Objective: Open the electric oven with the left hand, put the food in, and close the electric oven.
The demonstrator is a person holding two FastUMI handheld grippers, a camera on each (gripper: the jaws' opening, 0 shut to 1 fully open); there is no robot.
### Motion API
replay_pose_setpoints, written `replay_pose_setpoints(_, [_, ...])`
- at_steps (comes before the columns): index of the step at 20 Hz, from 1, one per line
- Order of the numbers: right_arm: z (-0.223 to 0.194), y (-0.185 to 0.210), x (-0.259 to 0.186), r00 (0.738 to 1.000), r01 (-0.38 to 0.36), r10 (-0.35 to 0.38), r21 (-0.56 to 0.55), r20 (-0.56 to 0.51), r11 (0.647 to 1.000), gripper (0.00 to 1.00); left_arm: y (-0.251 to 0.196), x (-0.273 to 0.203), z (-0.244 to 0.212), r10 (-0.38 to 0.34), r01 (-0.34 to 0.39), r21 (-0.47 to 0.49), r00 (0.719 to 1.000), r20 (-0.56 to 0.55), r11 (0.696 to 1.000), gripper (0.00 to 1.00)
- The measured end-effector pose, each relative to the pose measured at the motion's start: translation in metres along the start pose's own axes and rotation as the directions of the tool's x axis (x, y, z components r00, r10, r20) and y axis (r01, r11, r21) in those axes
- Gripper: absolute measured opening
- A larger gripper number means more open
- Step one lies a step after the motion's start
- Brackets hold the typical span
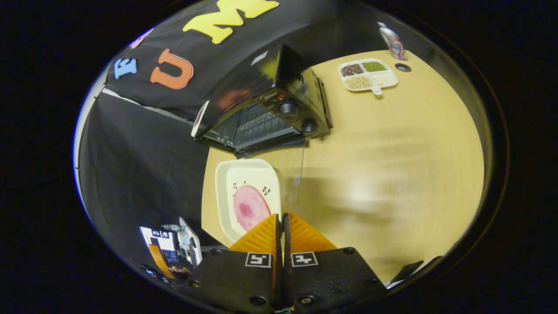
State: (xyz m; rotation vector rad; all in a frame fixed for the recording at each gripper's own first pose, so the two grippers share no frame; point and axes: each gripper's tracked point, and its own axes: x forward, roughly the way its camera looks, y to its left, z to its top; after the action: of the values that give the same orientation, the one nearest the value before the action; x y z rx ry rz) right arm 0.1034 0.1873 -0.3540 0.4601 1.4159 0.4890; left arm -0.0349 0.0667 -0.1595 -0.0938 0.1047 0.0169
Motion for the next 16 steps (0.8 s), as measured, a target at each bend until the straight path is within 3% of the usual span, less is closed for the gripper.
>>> replay_pose_setpoints(3, [0.007, 0.029, 0.037, 1.0, 0.003, -0.004, 0.052, 0.019, 0.999, 0.04, 0.014, -0.001, -0.005, 0.001, -0.001, -0.015, 1.0, 0.0, 1.0, 0.94])
replay_pose_setpoints(8, [0.035, 0.05, 0.1, 0.988, 0.053, -0.081, 0.207, 0.129, 0.977, 0.04, 0.033, 0.001, -0.013, 0.005, -0.005, -0.016, 1.0, 0.002, 1.0, 0.94])
replay_pose_setpoints(13, [0.075, 0.06, 0.139, 0.954, -0.039, -0.091, 0.42, 0.286, 0.907, 0.04, 0.052, 0.003, -0.026, 0.018, -0.018, -0.01, 1.0, -0.011, 1.0, 0.94])
replay_pose_setpoints(16, [0.095, 0.064, 0.151, 0.925, -0.078, -0.115, 0.477, 0.363, 0.875, 0.01, 0.064, 0.005, -0.034, 0.035, -0.036, -0.018, 0.999, -0.027, 0.999, 0.94])
